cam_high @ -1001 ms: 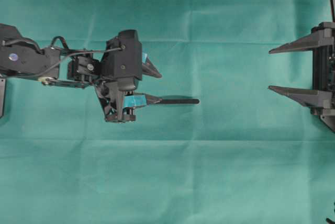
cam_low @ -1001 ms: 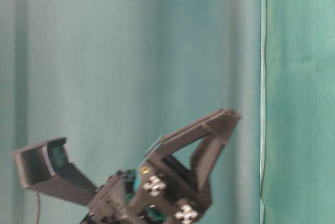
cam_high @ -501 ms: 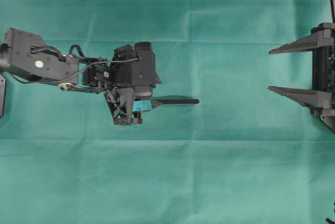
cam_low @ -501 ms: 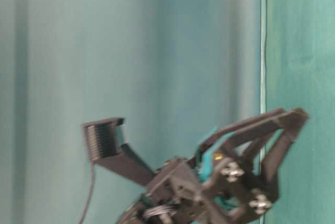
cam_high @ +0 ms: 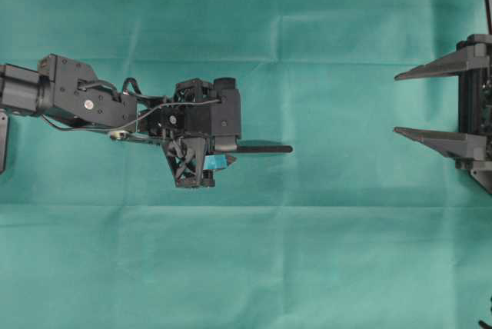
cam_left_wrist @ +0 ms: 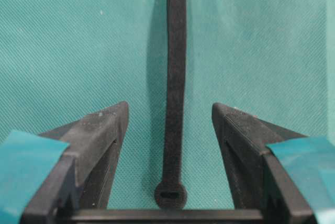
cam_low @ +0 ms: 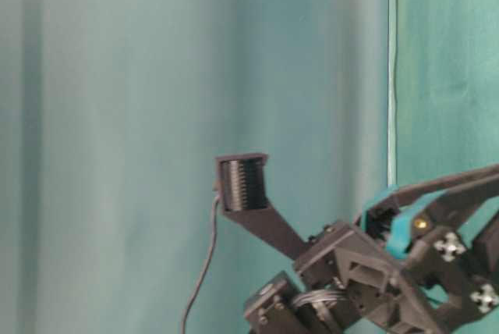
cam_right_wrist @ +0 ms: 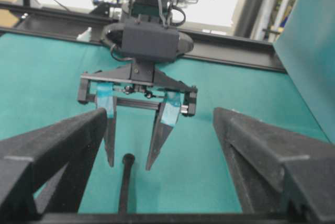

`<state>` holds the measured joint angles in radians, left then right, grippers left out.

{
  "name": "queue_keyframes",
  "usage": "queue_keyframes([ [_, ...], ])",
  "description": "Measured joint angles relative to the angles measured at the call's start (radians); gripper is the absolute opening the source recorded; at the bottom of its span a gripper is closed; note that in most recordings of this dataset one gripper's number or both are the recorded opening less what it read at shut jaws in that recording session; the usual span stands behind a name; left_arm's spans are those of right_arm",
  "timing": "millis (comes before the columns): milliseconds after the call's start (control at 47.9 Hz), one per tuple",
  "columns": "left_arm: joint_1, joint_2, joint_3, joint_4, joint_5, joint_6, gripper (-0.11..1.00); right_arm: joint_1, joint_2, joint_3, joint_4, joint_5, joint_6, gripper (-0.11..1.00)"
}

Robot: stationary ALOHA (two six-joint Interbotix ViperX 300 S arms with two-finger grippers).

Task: Peel off the Velcro with your right arm.
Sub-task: 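Lower the left gripper and close it on the strap's looped end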

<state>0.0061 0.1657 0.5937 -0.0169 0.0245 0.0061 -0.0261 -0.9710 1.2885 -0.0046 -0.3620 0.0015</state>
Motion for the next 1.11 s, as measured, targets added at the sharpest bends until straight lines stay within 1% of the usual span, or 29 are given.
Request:
queue_keyframes([
  [292,0.0,0.046,0.0,0.0,-0.002,-0.003,0.63,0.0,-0.002,0.012,0.0,-0.017,0.0,0.62],
  [563,0.0,0.054,0.0,0.002,-0.003,-0.003,0.62,0.0,-0.002,0.014,0.0,-0.018,0.0,0.62],
  [709,0.0,0.057,0.0,0.002,-0.003,-0.003,0.6,0.0,-0.002,0.014,0.0,-0.018,0.0,0.62],
  [772,0.0,0.054,0.0,0.0,-0.003,-0.005,0.55,0.0,-0.002,0.015,0.0,-0.018,0.0,0.62],
  [814,0.0,0.054,0.0,0.0,-0.003,-0.005,0.5,0.0,-0.002,0.017,0.0,-0.018,0.0,0.62],
  [939,0.0,0.057,0.0,0.002,-0.003,-0.003,0.19,0.0,-0.002,0.018,0.0,-0.018,0.0,0.62],
  [980,0.0,0.054,0.0,0.002,-0.002,-0.003,0.11,0.0,-0.002,0.018,0.0,-0.018,0.0,0.62],
  [1001,0.0,0.057,0.0,0.002,-0.003,-0.003,0.09,0.0,-0.002,0.02,0.0,-0.018,0.0,0.62],
  [1106,0.0,0.054,0.0,0.0,-0.002,-0.003,0.1,0.0,-0.002,0.02,0.0,-0.018,0.0,0.62],
])
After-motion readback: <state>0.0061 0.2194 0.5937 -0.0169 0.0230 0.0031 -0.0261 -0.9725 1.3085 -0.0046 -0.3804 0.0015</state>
